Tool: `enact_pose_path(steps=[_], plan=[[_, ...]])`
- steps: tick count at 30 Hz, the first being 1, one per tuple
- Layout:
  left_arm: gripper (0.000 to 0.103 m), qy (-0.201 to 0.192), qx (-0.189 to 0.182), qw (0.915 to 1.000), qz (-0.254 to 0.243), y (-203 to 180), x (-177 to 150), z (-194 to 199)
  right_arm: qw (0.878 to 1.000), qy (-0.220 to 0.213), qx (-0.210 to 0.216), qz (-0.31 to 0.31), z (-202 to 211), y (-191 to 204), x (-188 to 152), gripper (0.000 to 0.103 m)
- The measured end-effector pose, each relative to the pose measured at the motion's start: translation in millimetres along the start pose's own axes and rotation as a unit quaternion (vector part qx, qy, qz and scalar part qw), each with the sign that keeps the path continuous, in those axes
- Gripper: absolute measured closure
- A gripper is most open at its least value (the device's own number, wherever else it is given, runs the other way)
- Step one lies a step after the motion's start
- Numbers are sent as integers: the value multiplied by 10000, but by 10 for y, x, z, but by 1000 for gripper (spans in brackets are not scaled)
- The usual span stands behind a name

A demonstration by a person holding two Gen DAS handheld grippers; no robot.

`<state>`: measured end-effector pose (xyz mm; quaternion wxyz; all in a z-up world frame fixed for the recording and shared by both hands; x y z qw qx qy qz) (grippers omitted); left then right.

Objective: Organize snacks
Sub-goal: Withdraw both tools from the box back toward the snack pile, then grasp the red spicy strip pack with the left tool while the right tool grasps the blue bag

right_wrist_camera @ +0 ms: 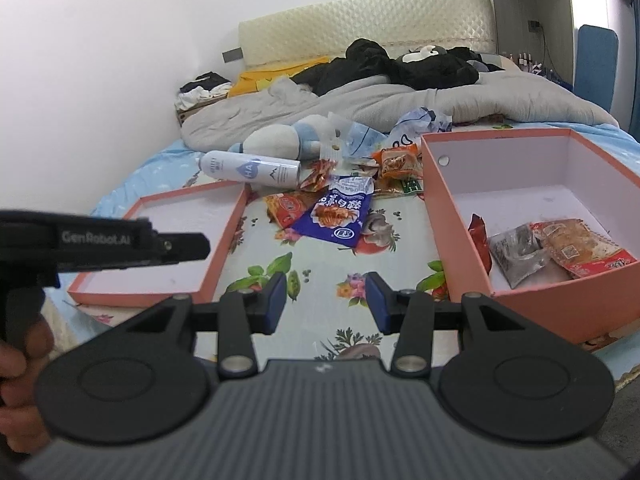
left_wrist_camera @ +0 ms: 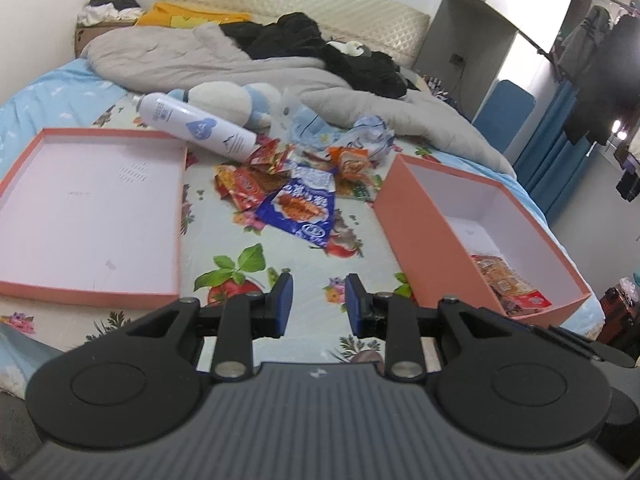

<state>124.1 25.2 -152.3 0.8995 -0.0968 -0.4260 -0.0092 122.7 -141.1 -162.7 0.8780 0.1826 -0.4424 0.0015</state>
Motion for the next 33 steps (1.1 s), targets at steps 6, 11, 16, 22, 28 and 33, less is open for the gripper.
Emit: enact_pose_path(steps=[6,11,16,22,28,33], plan=[[50,130,47,9996,228,229,22,-323,9997,47,130,223,-243,70,34,56],[44,264,118,9995,130,358,73,-718,9989,24,162,447,-545,105,87,56],[41,303,148,9994,33,538,224,-1196,9986,66,85,510,-952,13,116,27],[41,320,249,9992,-10,795,558,-1782,9991,174,84,371,-1505,-80,180,27],[41,497,187,9966,630,1094,729,-2373,9994,337,-23,98,-2109,-179,225,27],[41,627,255,9943,825,1241,767,-2716,9993,359,-102,54,-2485,-224,295,28]])
Point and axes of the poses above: each gripper's, at about its wrist camera, not at the fingertips, and z roughly against the way its jaws point, y to its left, x to its top, the point moved 7 cm from there along -z, roughly the way its jaws point, and after that the axes turned 11 degrees about -z, right-handed, at the moved point
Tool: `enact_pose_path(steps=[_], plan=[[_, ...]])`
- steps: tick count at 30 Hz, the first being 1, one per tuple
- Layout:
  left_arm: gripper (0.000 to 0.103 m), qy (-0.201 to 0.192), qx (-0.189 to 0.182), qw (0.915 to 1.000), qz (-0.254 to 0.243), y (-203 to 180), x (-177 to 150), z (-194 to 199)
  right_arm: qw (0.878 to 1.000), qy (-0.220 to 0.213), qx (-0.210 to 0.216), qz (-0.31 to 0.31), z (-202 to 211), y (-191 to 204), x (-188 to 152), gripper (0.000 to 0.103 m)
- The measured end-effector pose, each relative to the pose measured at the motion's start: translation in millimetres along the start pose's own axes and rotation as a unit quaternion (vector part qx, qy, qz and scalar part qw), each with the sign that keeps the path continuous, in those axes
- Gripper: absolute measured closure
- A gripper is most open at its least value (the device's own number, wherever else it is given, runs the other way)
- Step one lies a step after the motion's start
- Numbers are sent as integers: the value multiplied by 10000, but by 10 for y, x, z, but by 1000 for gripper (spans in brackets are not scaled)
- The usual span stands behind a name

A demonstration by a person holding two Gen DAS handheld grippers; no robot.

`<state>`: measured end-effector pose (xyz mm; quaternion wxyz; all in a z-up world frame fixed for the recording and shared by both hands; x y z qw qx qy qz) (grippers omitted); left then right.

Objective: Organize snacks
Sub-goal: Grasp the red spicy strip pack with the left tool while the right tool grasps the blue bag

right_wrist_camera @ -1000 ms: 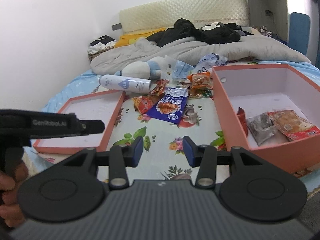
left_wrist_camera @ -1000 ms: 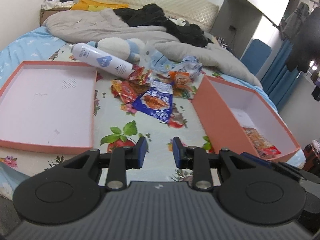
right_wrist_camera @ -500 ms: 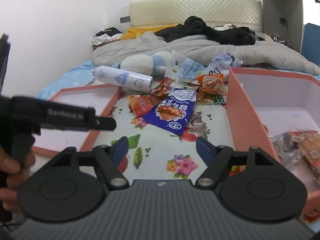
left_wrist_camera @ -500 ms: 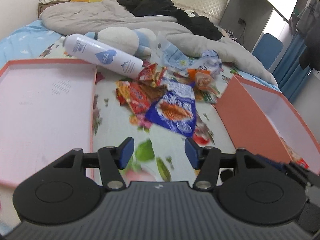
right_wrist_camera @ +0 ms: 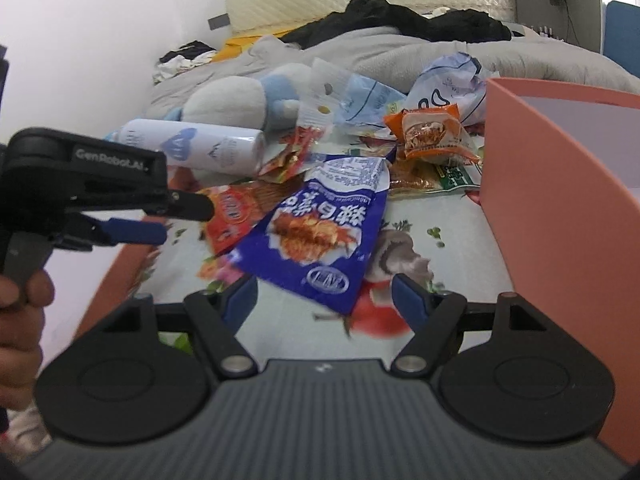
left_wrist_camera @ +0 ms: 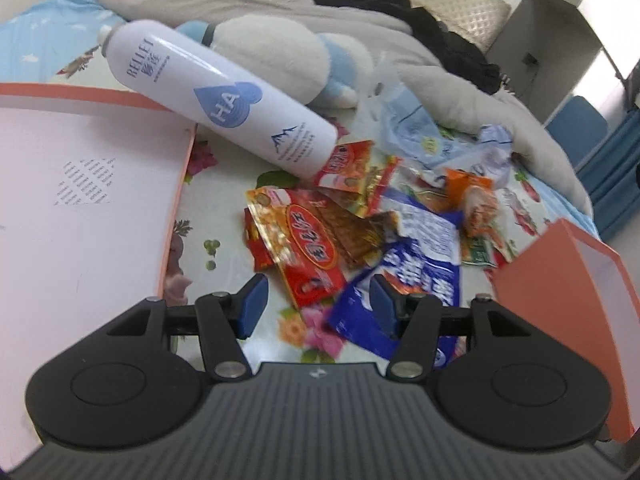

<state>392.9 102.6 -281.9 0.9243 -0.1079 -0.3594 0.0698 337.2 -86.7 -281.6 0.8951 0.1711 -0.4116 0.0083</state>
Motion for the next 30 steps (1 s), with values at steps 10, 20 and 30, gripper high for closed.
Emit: enact_pose_path(steps=[10,20,30], plan=[[43,-35,202,9998,74,143,61,-362,9996,53,-194,181,-434,-47,77,29],[44,-99,313,9995,-19,124,70,-475,9974,33,-412,587,-502,63,73,68],[64,-116,500,9984,-237,71,94,-494,9987,26,-250,455,-199,91,43,89]])
Point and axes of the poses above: each gripper's, at about its wrist camera, not at the fingertips, and z roughly against the way its jaws point, y to its left, x to its top, the point moved 7 cm from there along -z, roughly the way its jaws point, and after that the axes turned 11 degrees about -z, right-handed, at the moved point
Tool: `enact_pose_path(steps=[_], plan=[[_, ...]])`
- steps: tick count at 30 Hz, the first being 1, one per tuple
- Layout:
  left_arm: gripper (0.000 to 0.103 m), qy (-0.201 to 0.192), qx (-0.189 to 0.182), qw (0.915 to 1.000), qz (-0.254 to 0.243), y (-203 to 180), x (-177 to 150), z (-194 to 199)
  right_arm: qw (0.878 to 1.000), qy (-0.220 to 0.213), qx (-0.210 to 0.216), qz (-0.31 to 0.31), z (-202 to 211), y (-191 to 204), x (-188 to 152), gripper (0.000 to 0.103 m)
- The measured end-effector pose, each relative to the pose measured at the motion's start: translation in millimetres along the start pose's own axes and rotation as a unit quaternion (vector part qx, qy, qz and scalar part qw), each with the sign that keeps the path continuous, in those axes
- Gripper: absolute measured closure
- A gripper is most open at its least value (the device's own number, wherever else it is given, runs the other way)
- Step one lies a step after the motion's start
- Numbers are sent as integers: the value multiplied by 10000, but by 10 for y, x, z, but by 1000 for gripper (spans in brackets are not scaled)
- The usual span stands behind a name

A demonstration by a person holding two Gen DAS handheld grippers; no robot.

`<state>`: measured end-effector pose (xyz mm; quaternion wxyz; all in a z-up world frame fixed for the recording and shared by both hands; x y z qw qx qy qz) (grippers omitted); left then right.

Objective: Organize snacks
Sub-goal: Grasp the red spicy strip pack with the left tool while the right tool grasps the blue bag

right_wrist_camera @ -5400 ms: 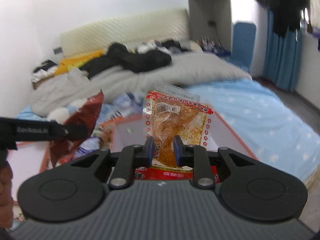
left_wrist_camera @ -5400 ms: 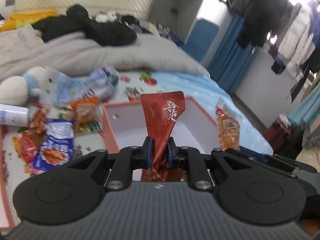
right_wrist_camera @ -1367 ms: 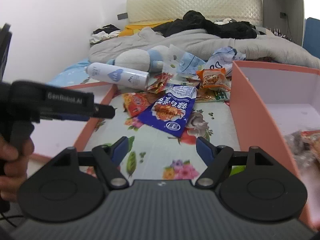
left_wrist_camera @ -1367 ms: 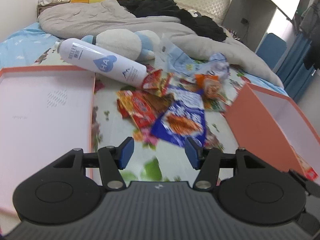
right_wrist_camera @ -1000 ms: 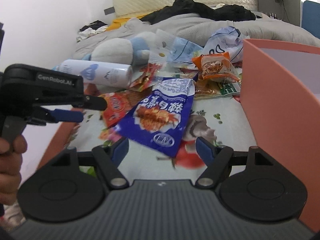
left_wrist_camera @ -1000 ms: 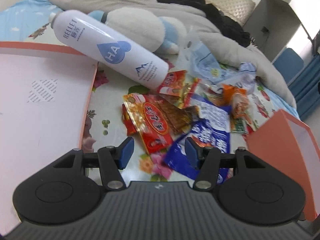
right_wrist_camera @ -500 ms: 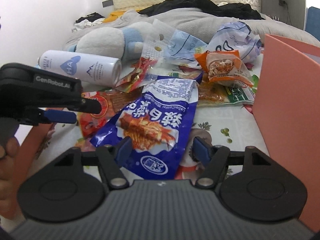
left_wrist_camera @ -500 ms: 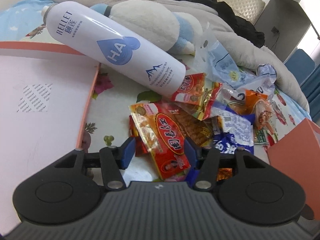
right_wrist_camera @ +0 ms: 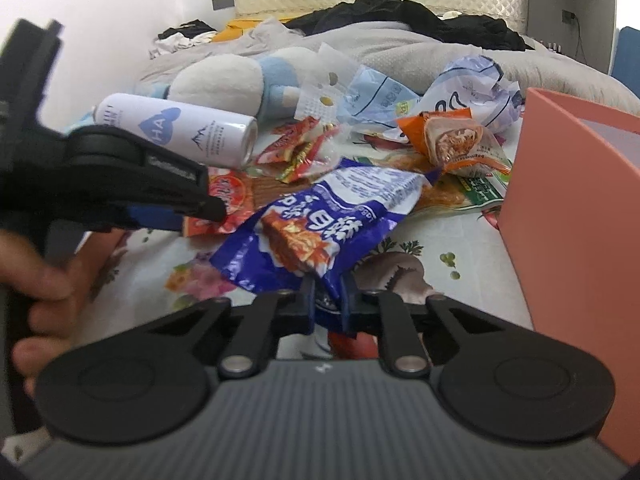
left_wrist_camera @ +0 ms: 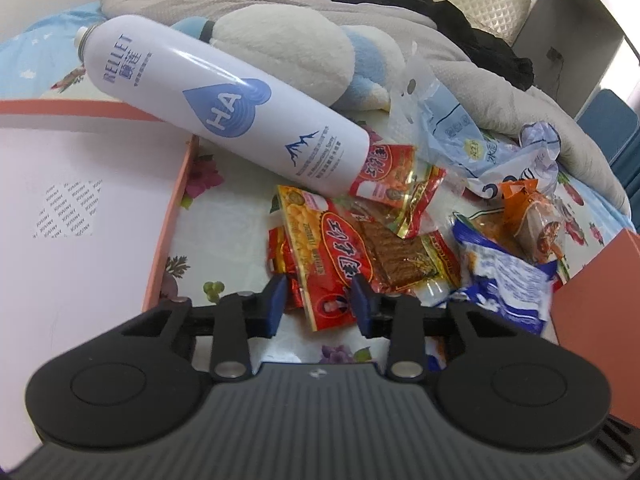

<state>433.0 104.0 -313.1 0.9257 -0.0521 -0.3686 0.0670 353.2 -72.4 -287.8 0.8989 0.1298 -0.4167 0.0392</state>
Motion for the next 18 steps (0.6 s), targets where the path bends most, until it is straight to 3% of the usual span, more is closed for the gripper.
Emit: enact_pose_path(steps=[4,7,12,18], plan=[[75,-138,168,9991,-350,-82,19,52,10000,6,4,-57,140,-51,-36,94],[95,-225,180,9985,-471,-122,41,124,10000,9,-32,-55,230,-97,-75,95],[102,-305,62,9984,-481,-198,-17,341,9999,65,17,-150,363,-159,-133,98],[102,-396,-3,9990,-216,-252,-249,768,9995,134,134,-239,637,-189,-223,100]])
Point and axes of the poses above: each gripper's, at about its wrist camera, not at the fingertips, and z roughly against the way its jaws point, y to its left, x to its top, the point moved 7 cm from there along -z, roughly the way its jaws point, and after that the axes turned 11 degrees about -z, right-handed, at the moved point
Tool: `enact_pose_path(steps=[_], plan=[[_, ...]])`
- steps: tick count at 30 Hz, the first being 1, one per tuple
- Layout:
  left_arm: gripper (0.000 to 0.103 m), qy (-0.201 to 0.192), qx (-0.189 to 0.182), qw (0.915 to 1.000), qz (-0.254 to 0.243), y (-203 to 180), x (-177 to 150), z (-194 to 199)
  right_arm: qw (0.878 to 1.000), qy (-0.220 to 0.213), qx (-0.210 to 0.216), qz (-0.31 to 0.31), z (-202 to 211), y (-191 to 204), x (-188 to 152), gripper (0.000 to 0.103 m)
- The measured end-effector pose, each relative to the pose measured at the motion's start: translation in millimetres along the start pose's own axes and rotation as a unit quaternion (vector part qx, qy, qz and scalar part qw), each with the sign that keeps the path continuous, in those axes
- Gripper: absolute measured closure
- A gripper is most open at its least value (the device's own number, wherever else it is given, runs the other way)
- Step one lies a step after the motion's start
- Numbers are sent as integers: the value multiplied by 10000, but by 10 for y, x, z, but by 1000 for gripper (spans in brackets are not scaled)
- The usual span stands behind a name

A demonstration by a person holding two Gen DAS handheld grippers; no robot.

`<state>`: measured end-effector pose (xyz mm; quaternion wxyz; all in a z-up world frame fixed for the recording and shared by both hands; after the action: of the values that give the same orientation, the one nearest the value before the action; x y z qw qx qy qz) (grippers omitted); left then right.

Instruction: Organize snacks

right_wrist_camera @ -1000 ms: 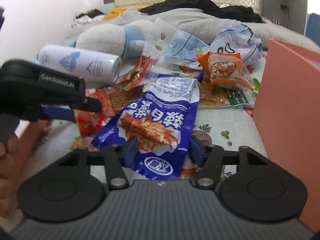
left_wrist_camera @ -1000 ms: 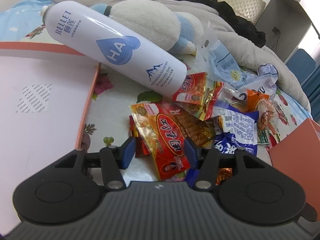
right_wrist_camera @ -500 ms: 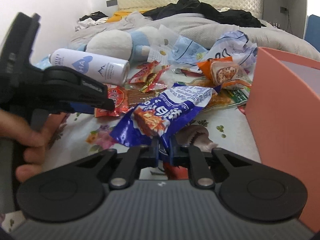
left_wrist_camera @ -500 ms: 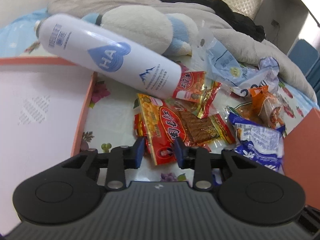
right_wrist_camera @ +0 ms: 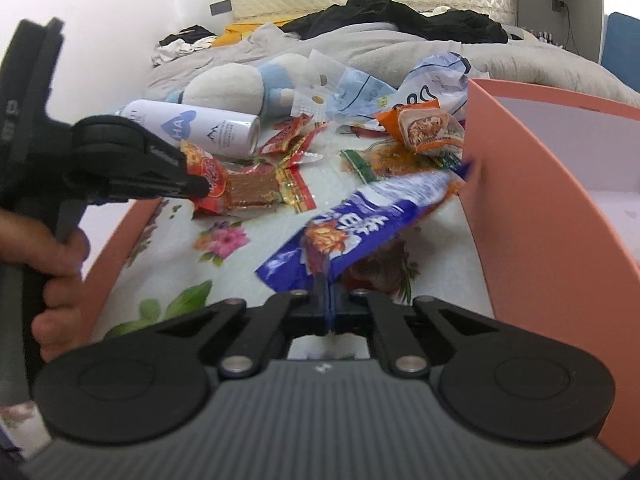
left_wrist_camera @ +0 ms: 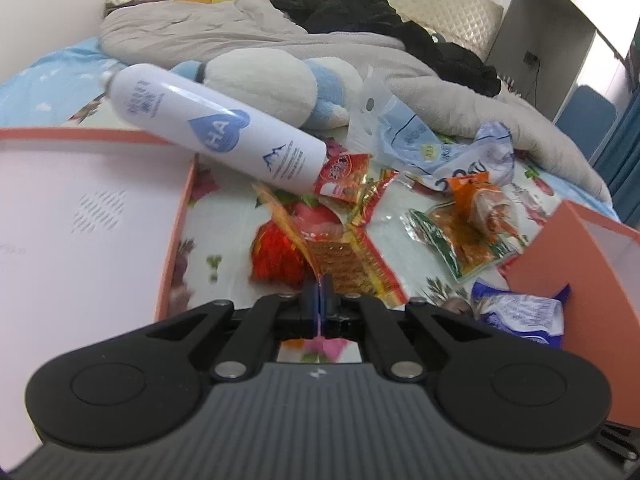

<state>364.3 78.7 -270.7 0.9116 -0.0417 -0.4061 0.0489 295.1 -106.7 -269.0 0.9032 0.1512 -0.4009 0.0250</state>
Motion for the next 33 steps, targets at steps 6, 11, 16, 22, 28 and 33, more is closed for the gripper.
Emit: enact_pose_path(steps=[6,11,16,22,28,33], plan=[[102,-13,-10,9997,224,-59,-284,470,9997,127,142,-128,287,-7,-159,100],[102,76,14,9999,136,-129,-551,769,9994,278,185,-53,535,-3,-320,100],[102,221,3,9995,207,-171,-826,1014,9985,478,249,12,792,-4,-492,100],[102,444,-75,9977,515,-186,-1145,1324,9969,737,252,74,1104,-48,-688,100],[102,839,-194,9935,742,-152,-1449,1501,9954,934,146,-126,1293,-167,-809,99],[101,1089,-433,9907,694,-144,-1586,1545,9945,1001,23,-311,1324,-265,-850,96]])
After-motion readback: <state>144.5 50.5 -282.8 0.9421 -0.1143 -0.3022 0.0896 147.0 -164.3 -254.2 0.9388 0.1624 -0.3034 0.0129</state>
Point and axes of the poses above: each gripper's, at about its wrist camera, not at the fingertips, and z roughly against the way its jaws point, y to its left, x to its top, the point moved 7 cm from there along -z, roughly the way its jaws point, and after that the axes turned 11 degrees about -z, right-handed, at the moved point
